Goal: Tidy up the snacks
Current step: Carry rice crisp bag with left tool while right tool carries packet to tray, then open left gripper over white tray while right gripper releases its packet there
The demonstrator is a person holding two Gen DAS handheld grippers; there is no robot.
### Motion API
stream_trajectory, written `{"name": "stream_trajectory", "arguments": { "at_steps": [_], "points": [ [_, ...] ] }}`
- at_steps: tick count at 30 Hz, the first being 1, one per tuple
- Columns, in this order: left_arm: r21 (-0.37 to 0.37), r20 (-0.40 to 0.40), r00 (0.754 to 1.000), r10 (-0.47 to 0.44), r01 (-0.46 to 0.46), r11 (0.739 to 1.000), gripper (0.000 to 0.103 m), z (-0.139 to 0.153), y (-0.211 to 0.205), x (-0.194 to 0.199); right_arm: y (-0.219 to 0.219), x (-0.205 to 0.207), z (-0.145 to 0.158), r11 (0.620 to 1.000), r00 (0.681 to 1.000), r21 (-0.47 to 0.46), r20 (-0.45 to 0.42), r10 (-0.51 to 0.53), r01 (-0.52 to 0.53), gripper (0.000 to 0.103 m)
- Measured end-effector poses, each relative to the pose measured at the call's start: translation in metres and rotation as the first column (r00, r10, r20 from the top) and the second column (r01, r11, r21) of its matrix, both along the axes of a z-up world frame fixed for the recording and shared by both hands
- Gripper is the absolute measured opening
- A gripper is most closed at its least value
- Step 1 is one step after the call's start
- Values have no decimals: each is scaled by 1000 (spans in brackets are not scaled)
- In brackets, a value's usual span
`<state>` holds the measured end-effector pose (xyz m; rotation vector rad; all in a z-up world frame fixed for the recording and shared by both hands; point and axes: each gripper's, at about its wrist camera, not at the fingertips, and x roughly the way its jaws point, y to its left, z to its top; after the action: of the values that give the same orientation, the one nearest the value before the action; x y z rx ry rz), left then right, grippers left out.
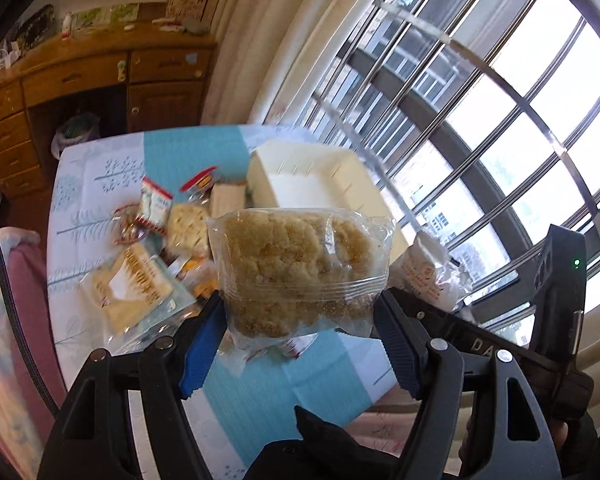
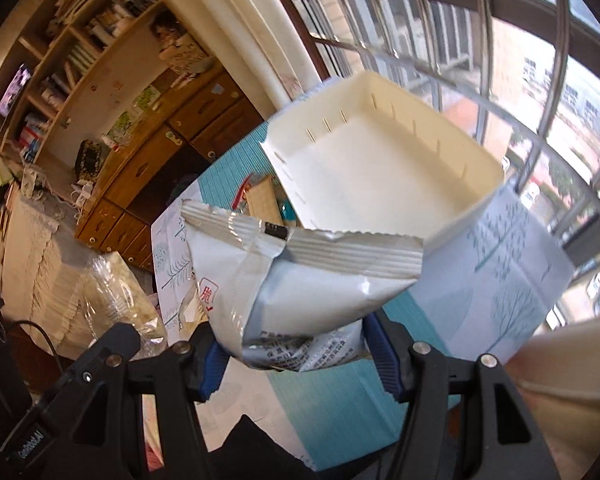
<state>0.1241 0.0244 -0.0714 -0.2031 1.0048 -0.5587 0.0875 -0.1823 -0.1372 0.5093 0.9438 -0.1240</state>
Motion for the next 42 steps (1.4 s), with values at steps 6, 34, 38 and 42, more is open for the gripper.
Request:
{"name": "stream_trajectory", "arguments": {
  "at_steps": [6,34,38,42],
  "points": [
    [-36,42,999,34,-33,999,72,13,-32,5,-25,11,16,995,995,-57,47,85,-82,62],
    [-68,8,984,180,-179,981,76,-13,-168,58,-129,81,9,921,928,-114,-36,372,-373,64],
    [-47,1,980,198,-198,979,83,-14,-173,62,-138,84,5,921,925,-87,-38,377,-379,75],
    [-10,8,974,226,-226,974,84,-13,-173,61,-142,84,5,922,924,-70,-31,381,-382,79]
  ]
}}
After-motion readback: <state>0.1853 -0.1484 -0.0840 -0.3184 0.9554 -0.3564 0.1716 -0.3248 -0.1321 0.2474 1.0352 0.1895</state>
